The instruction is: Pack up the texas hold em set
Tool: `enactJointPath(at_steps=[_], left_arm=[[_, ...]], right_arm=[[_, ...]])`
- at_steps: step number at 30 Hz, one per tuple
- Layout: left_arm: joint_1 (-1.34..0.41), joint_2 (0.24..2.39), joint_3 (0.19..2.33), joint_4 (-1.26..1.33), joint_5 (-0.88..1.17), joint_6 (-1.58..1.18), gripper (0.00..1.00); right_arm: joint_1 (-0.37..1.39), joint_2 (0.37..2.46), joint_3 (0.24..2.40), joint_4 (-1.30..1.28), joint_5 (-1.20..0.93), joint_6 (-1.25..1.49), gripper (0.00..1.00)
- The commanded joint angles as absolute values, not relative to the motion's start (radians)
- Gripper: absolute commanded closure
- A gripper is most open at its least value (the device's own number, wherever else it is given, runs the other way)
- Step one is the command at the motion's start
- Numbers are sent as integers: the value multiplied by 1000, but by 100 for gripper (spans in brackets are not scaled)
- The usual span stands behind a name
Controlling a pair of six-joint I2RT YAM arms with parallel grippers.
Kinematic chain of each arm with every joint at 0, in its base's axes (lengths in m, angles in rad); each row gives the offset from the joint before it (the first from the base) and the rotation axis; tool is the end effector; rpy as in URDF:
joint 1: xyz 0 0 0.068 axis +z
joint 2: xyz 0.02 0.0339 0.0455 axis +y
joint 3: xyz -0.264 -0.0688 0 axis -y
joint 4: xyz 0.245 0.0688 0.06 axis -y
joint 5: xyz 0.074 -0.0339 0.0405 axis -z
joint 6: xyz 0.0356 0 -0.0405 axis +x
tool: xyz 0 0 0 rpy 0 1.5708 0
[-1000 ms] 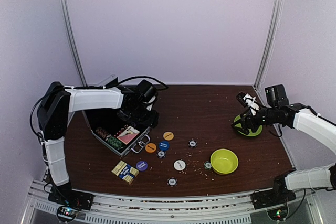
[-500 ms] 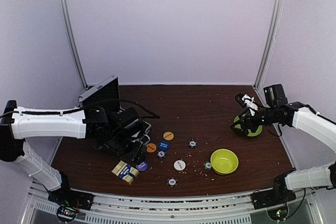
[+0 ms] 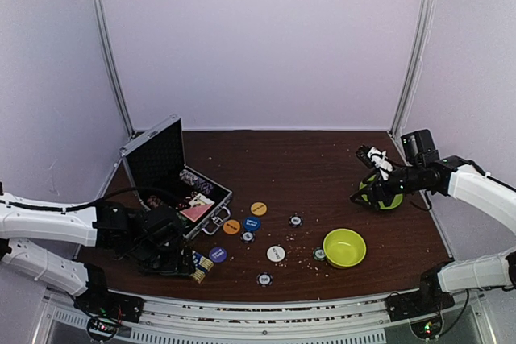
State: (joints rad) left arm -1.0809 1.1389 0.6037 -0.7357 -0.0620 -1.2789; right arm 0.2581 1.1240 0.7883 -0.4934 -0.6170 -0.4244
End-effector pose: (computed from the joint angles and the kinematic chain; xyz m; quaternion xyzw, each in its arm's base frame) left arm 0.0881 -0.1606 0.1753 -0.1023 0.9830 -0.1264 0.0852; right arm 0.2139 0.0778 0.2516 -0.4009 0.8000 0.2533 0.3676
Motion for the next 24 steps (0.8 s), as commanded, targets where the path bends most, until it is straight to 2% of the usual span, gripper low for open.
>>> enactJointPath(at_steps=[1, 13, 24], left_arm=[[-1059, 1181, 610, -591, -52, -1347, 2], [-1000, 1361, 664, -441, -92, -1195, 2], [-1026, 1604, 905, -462, -54, -966, 4]], right_arm=[[266, 1099, 807, -508, -632, -439, 17], [266, 1098, 802, -513, -634, -440, 17], [267, 1110, 804, -527, -632, -453, 17]])
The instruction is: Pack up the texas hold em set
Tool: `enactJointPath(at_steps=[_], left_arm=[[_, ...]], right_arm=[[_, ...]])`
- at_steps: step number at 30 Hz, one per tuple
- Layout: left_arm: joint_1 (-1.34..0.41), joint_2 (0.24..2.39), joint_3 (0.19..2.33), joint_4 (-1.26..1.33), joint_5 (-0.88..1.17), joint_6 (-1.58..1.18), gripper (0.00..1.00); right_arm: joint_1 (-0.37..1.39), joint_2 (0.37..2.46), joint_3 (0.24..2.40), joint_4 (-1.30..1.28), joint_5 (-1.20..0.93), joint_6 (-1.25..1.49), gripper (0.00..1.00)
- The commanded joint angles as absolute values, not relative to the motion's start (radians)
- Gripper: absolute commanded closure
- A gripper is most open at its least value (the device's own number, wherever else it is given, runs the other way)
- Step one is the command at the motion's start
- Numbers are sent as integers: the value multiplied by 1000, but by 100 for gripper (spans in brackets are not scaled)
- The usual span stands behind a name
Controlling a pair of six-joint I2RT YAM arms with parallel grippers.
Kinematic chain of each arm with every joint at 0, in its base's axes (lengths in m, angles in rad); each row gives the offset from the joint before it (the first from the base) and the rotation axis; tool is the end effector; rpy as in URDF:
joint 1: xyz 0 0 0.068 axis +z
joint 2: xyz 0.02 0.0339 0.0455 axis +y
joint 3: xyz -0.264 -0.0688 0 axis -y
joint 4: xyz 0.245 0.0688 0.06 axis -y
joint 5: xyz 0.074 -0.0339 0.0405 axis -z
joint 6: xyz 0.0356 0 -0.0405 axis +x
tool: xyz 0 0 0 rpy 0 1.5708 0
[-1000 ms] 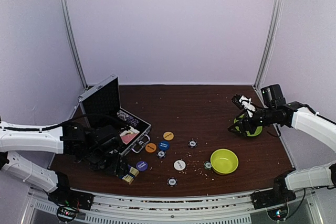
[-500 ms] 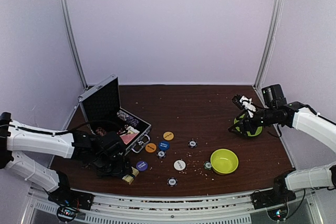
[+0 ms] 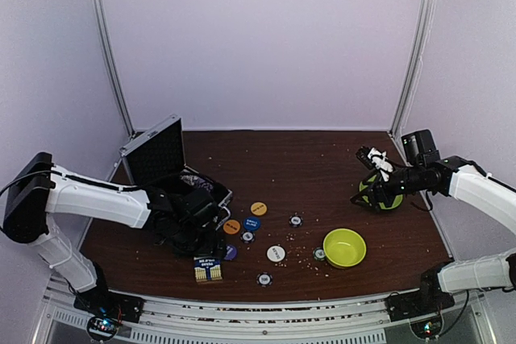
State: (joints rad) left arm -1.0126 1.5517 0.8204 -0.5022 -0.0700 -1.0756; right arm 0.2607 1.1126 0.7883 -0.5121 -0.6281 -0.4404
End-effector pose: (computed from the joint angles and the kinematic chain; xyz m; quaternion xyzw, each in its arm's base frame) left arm 0.1470 -0.2308 0.1551 -0.0369 0.9845 -0.1277 0.1141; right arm 0.2105 0.0778 0.2528 -0.4090 0.7956 0.2565 0.3659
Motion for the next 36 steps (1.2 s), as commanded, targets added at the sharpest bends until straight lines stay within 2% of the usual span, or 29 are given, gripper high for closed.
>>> enactJointPath(at_steps=[1, 5, 11, 15, 21, 29, 36], left_arm=[[-1029, 1626, 928, -466, -48, -953, 4], [-1038, 1690, 1007, -508, -44, -904, 4], [-1091, 1675, 1127, -805, -195, -871, 3], [-1120, 1662, 1108, -874, -143, -826, 2], [-1120, 1611, 1039, -808, -9, -753, 2], [-1118, 1703, 1111, -822, 28, -699, 2], [-1089, 1747, 1133, -847, -23, -705, 2]], right_arm=[[267, 1111, 805, -528, -632, -454, 17], [267, 1115, 804, -531, -631, -456, 16], [267, 1126, 804, -532, -631, -459, 16], [268, 1139, 814, -541, -630, -465, 16], [268, 1137, 813, -546, -624, -473, 16], [270, 1132, 815, -557, -629, -480, 16], [270, 1111, 810, -553, -651, -476, 17]])
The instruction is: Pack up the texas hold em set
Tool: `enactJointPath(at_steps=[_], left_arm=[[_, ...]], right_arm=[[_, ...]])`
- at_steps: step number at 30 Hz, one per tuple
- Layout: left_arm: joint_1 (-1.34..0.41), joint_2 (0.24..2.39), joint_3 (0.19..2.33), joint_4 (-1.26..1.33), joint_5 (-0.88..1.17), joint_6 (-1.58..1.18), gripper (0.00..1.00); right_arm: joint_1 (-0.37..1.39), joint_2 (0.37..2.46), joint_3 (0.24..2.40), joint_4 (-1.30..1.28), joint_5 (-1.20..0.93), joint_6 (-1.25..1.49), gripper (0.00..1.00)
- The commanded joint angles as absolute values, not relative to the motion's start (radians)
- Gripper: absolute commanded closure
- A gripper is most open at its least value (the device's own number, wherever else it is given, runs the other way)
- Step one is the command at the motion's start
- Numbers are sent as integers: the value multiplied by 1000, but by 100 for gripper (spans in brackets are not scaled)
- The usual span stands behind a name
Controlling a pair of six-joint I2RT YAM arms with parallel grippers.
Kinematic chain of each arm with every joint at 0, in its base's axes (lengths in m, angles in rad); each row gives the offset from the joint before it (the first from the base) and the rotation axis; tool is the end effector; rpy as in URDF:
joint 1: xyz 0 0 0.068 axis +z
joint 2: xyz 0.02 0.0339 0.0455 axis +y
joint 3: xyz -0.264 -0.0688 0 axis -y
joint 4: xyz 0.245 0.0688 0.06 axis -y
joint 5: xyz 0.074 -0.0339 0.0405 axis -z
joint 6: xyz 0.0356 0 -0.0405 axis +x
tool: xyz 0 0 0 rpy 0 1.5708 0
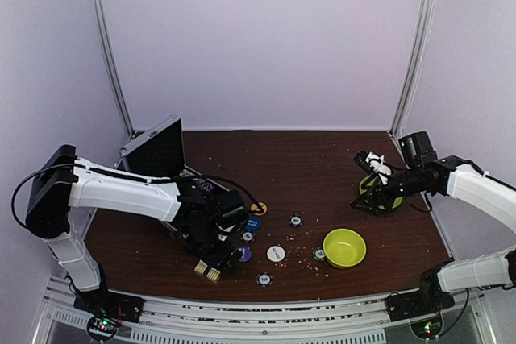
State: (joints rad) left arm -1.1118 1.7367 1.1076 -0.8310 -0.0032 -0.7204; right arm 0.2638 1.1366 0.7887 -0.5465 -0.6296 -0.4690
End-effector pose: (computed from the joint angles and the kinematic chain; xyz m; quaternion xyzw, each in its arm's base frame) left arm 0.1371 -0.2771 0.1693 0.1941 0.9794 -0.0429 0.0350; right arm 0.2108 0.0787 0.2457 -0.4173 0.8007 0.2582 0.3437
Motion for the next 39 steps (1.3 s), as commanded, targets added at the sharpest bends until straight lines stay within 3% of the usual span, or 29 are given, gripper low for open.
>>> enactJointPath(at_steps=[1, 18, 39], left_arm=[[-1088, 1745, 1140, -855, -32, -706, 3], [-1071, 1795, 1147, -864, 13, -658, 5], [-1058, 1832, 1168, -868, 31, -626, 29]], right_arm=[[271, 1111, 808, -552, -652, -479, 16], [285, 1116, 809, -563, -638, -495, 16], [288, 1134, 812, -569, -629, -506, 16]])
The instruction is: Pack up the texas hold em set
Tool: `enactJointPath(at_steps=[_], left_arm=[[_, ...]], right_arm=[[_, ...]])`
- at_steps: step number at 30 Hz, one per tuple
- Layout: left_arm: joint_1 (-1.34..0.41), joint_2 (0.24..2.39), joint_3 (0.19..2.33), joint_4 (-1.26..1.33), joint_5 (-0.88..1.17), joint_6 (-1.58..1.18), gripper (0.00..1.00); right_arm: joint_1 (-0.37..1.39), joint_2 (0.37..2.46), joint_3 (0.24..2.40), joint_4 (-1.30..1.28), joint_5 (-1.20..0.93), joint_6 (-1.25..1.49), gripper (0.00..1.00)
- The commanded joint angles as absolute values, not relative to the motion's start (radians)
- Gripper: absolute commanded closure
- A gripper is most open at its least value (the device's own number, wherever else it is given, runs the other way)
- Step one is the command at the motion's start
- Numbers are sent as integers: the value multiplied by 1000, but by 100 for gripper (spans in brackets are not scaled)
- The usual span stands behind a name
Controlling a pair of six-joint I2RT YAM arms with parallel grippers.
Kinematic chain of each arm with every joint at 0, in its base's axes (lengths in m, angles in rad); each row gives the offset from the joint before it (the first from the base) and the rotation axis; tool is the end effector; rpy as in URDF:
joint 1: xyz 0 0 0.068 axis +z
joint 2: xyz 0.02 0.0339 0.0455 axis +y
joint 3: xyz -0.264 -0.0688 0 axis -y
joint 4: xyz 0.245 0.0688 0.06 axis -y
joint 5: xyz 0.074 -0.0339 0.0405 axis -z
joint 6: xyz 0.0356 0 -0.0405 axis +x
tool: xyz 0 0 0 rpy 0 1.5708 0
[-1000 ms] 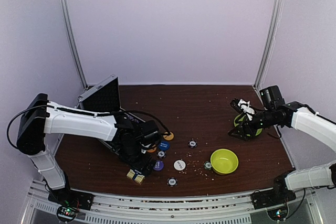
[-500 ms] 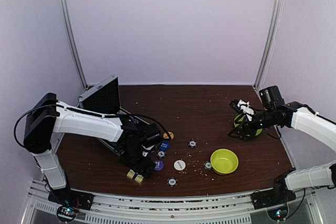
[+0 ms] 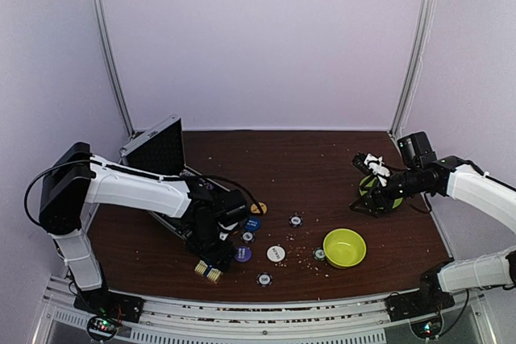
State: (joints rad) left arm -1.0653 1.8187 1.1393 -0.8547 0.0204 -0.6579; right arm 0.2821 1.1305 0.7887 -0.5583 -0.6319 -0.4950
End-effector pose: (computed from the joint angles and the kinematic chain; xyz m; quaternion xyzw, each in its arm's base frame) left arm 0.1529 -0.2778 0.1526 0.2024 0.9791 -0.0206 0.0042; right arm 0.2076 0.0821 0.2463 -0.4347 0.7919 0.2585 0.3422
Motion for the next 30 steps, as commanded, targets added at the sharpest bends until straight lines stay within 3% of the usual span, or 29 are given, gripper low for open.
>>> enactJointPath(at_steps=[1, 9, 15, 30], left_arm=[[-1058, 1826, 1182, -890, 27, -615, 31], [-1051, 1713, 1377, -1087, -89, -442, 32], [-902, 1696, 1413, -1112, -217, -330, 31], [-626, 1889, 1615, -1037, -389, -58, 32]], right_arm=[[290, 1134, 813, -570, -628, -506, 16], [291, 1143, 815, -573, -626, -512, 16], [292, 1135, 815, -577, -621, -517, 16], [295, 1122, 813, -585, -615, -525, 16]])
